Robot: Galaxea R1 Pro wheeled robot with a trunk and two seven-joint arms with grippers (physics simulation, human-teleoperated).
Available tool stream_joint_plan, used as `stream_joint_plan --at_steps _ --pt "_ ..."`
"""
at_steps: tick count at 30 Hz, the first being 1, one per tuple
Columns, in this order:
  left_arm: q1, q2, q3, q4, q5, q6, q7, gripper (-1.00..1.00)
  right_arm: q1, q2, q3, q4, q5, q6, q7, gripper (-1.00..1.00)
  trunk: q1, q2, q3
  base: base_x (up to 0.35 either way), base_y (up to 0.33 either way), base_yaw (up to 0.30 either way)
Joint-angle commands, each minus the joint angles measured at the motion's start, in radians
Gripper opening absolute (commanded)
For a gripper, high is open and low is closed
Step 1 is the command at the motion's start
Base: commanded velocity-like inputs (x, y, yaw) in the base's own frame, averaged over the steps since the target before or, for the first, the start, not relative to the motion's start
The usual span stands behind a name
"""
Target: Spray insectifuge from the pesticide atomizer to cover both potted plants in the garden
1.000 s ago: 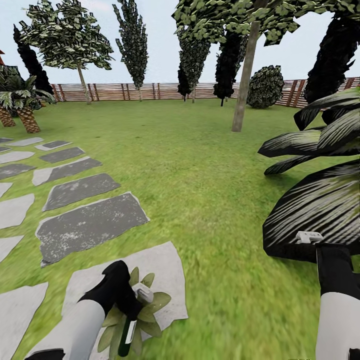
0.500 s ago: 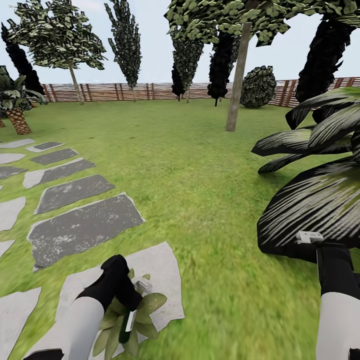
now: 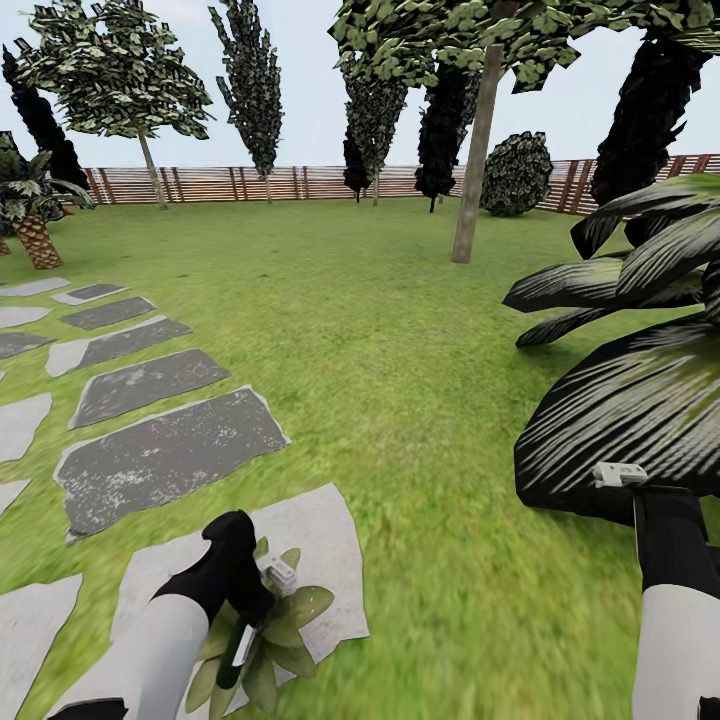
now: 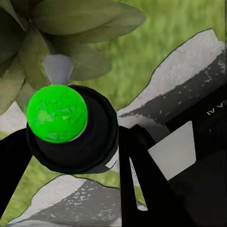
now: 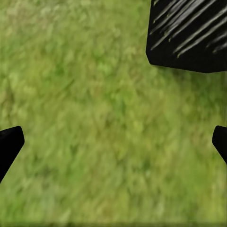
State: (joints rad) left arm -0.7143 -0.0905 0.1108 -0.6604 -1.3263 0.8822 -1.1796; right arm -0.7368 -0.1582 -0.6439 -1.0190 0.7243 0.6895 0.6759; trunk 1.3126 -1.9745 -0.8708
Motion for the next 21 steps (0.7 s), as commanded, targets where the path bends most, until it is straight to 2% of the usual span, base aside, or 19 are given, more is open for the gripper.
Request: stream_joint_plan --at_steps 1,3,9,21 --pt "0.000 -0.002 0.007 0.000 -0.009 0.005 -0.009 -1.00 -0.001 0.000 -0.002 -0.001 0.010 0.001 0.010 1.00 0.000 0.000 -0.001 0.000 0.000 0.000" --pt "0.004 -0.002 0.007 0.001 -0.009 0.005 -0.010 -1.00 -0.001 0.000 -0.002 -0.001 0.010 0.001 0.010 1.00 0.000 0.000 -0.001 0.000 0.000 0.000" --pt "0.008 0.000 0.007 0.082 -0.009 0.002 -0.008 -1.00 -0.001 0.000 -0.002 -0.001 0.010 0.001 0.010 1.00 0.000 0.000 -0.001 0.000 0.000 0.000" --pt "0.009 0.001 0.010 0.120 -0.010 0.000 -0.006 -1.00 -0.001 0.000 -0.002 -0.001 0.010 0.001 0.010 1.00 0.000 0.000 -0.001 0.000 0.000 0.000"
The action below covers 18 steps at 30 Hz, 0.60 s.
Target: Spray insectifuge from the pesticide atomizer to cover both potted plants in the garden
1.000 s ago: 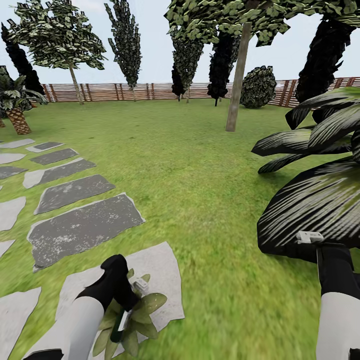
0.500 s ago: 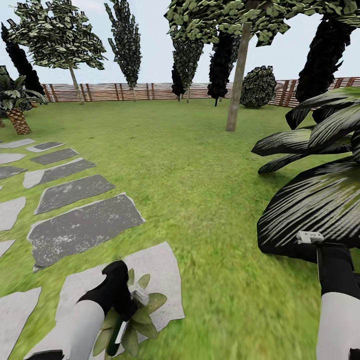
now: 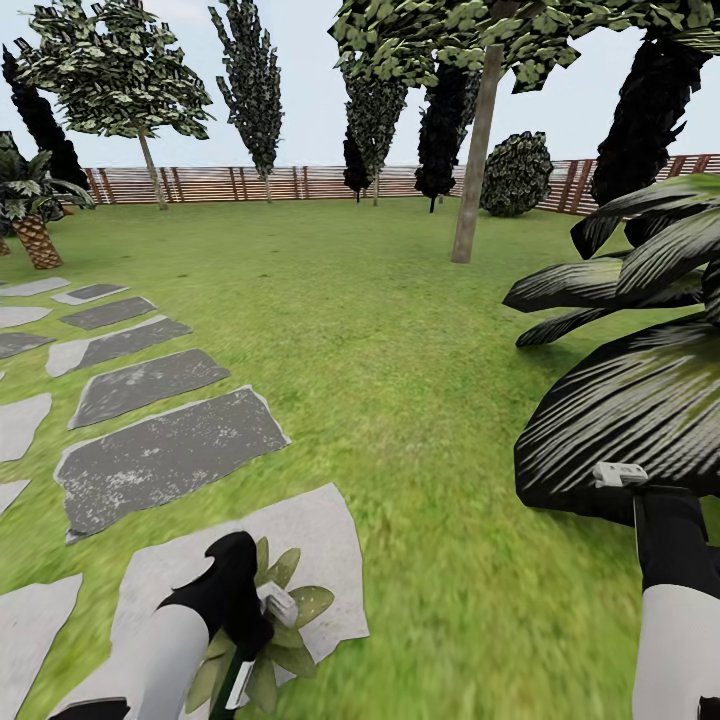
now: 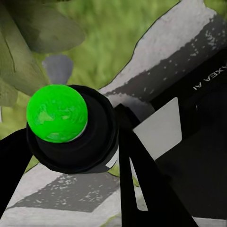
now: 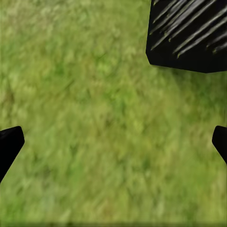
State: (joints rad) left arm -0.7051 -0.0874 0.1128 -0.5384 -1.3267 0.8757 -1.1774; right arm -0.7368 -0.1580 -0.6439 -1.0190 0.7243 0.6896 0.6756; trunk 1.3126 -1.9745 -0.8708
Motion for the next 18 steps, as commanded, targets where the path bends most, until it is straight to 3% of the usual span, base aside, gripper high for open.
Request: stream_joint_plan --at_steps 1,5,10,18 --pt "0.000 -0.002 0.009 -0.012 -0.009 0.006 -0.008 -1.00 -0.001 0.000 -0.002 -0.001 0.010 0.001 0.010 1.00 0.000 0.000 -0.001 0.000 0.000 0.000" --pt "-0.001 -0.002 0.010 -0.095 -0.008 0.012 -0.012 -1.00 -0.001 0.000 -0.002 -0.001 0.010 0.001 0.010 1.00 0.000 0.000 -0.001 0.000 0.000 0.000" --pt "-0.004 -0.003 0.009 -0.129 -0.008 0.015 -0.014 -1.00 -0.001 -0.001 -0.002 -0.001 0.010 0.001 0.011 1.00 0.000 0.000 -0.001 -0.038 0.000 0.000" --pt "-0.005 -0.003 0.008 -0.131 -0.008 0.015 -0.013 -1.00 -0.001 -0.002 -0.002 -0.001 0.010 0.001 0.011 1.00 0.000 0.000 -0.001 -0.255 0.000 0.000"
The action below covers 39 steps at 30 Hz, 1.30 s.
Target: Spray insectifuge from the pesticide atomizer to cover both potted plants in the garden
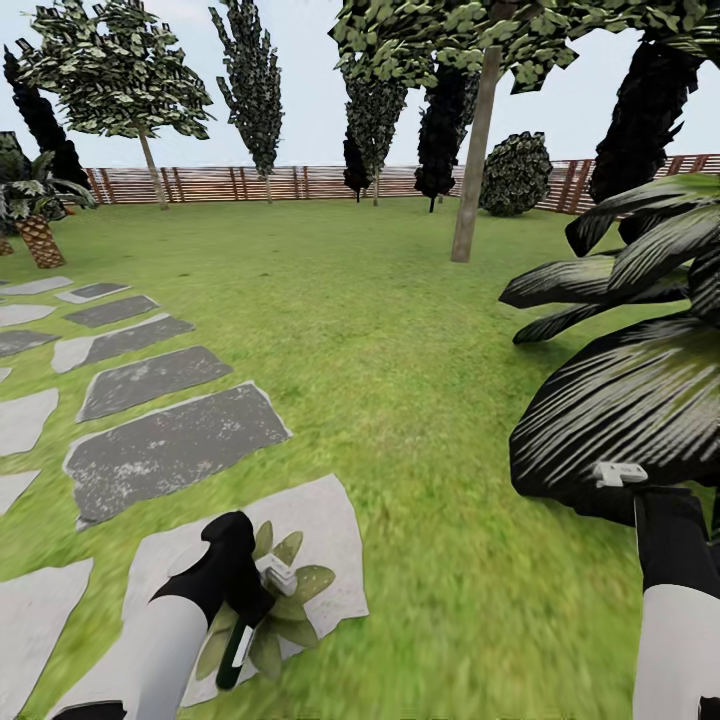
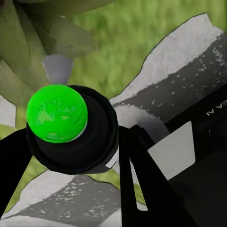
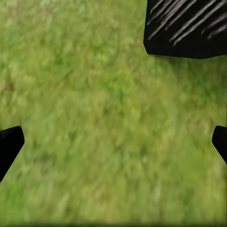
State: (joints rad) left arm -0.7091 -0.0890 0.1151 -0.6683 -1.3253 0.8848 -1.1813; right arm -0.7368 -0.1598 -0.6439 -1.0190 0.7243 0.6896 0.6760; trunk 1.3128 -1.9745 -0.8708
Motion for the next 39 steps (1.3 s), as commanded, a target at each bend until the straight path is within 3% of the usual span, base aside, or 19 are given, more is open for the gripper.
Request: stream_joint_plan --at_steps 1,25,31,39 --pt "0.000 -0.001 0.006 -0.001 -0.009 0.006 -0.008 -1.00 -0.001 0.000 -0.002 -0.001 0.010 0.001 0.010 1.00 0.000 0.000 -0.001 -0.069 0.000 0.000" --pt "0.003 -0.001 0.005 0.007 -0.011 0.000 -0.003 -1.00 -0.001 -0.001 -0.002 -0.001 0.010 0.001 0.010 1.00 0.000 0.000 -0.001 -0.043 0.068 0.000" --pt "0.003 -0.001 0.005 0.099 -0.008 -0.002 0.000 -1.00 -0.001 -0.003 -0.002 0.002 0.010 0.001 0.010 1.00 0.000 0.000 -0.001 0.000 0.000 0.000" --pt "0.004 -0.004 0.002 0.113 -0.004 -0.003 -0.003 -1.00 -0.001 -0.003 -0.002 0.002 0.010 0.001 0.010 1.00 0.000 0.000 -0.001 0.000 0.000 0.000"
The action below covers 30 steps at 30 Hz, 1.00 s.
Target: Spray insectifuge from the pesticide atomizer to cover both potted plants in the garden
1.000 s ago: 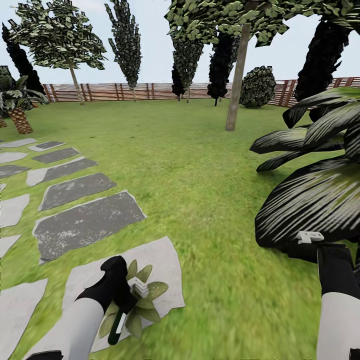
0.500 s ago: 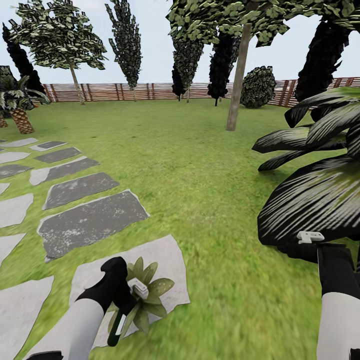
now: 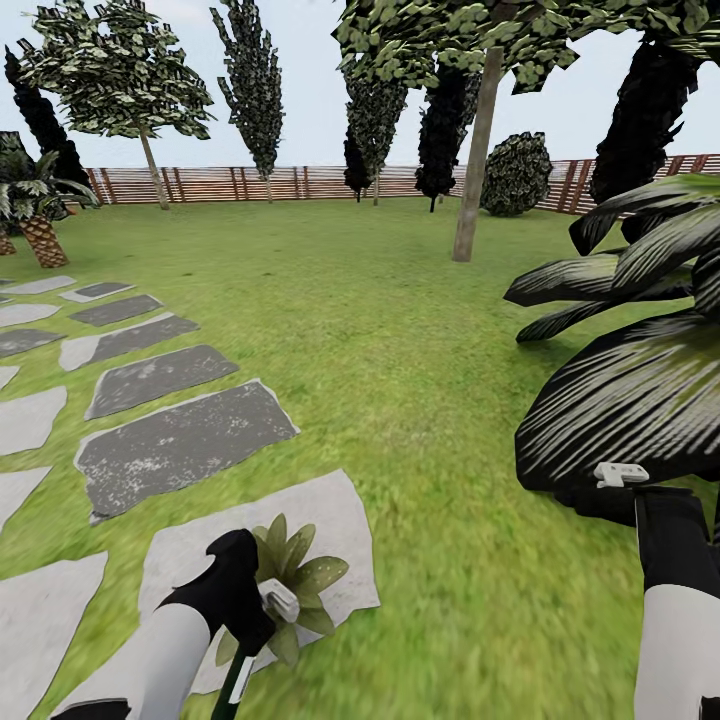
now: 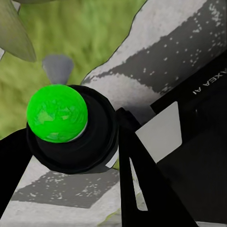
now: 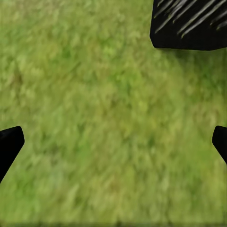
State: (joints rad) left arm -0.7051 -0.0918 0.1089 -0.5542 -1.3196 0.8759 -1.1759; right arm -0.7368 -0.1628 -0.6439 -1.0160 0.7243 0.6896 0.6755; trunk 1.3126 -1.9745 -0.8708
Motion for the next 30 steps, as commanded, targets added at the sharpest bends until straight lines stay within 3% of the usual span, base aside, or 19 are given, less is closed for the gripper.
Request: stream_joint_plan --at_steps 1,6,12,14,24,30 --pt "-0.001 -0.002 0.008 -0.002 -0.009 0.006 -0.008 -1.00 -0.001 0.000 -0.002 -0.001 0.010 0.001 0.010 1.00 0.000 0.000 -0.001 0.000 0.000 0.000" --pt "-0.003 -0.015 0.009 -0.013 0.003 0.008 -0.013 -1.00 -0.001 0.000 -0.001 0.000 0.010 0.001 0.010 1.00 0.000 0.000 -0.001 0.000 0.000 0.000" --pt "-0.007 -0.017 0.010 -0.016 0.110 0.013 -0.033 -1.00 -0.001 0.000 -0.001 -0.001 0.010 0.001 0.011 1.00 0.000 0.000 -0.001 0.000 0.000 0.000" --pt "-0.007 -0.018 0.010 -0.016 0.120 0.014 -0.034 -1.00 -0.001 0.000 -0.001 -0.001 0.010 0.001 0.011 1.00 0.000 0.000 -0.001 0.000 0.000 0.000" --pt "-0.007 -0.016 0.007 -0.016 0.117 0.013 -0.018 -1.00 -0.001 0.009 0.002 0.005 0.012 0.000 0.005 1.00 0.000 0.000 -0.001 0.000 0.000 0.000" --pt "-0.002 0.024 0.008 -0.007 0.067 0.011 0.110 -1.00 -0.001 0.011 0.000 0.035 0.008 0.000 0.011 1.00 0.000 0.000 -0.001 0.000 0.000 0.000"
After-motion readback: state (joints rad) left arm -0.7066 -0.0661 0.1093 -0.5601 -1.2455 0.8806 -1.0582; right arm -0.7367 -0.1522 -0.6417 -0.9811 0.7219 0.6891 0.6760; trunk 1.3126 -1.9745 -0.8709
